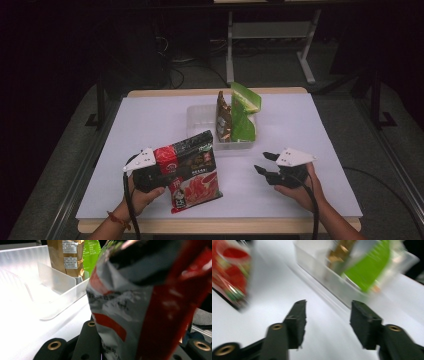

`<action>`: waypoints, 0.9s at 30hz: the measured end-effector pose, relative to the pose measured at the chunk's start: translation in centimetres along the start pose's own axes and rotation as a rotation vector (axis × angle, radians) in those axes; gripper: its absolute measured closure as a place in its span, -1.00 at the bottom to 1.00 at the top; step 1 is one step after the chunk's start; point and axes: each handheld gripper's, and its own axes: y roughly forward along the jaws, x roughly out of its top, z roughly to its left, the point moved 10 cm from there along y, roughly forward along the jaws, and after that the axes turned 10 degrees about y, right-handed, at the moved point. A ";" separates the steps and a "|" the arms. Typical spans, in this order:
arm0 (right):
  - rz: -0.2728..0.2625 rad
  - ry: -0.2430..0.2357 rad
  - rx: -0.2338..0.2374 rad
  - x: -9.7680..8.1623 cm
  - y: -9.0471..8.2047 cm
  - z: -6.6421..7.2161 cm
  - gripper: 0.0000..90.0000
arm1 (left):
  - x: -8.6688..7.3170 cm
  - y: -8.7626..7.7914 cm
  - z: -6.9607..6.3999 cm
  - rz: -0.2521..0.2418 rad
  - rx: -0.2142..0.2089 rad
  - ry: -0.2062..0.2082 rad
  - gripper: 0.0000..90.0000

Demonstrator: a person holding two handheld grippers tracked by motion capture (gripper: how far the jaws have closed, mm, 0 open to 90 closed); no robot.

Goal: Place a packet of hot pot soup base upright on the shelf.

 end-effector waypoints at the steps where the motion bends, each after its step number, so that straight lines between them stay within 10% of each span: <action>1: 0.005 0.001 -0.011 -0.5 -0.3 -0.4 -0.09 | 0.0 0.0 0.0 0.000 0.001 0.004 0.70; 12: -0.022 0.113 -0.146 -3.2 -2.4 -4.6 -0.24 | 0.6 -0.2 -0.5 -0.027 0.008 0.002 0.74; 27: -0.047 0.176 -0.202 -3.8 -2.5 -6.2 -0.54 | 1.7 -1.1 0.2 -0.060 0.081 0.007 0.75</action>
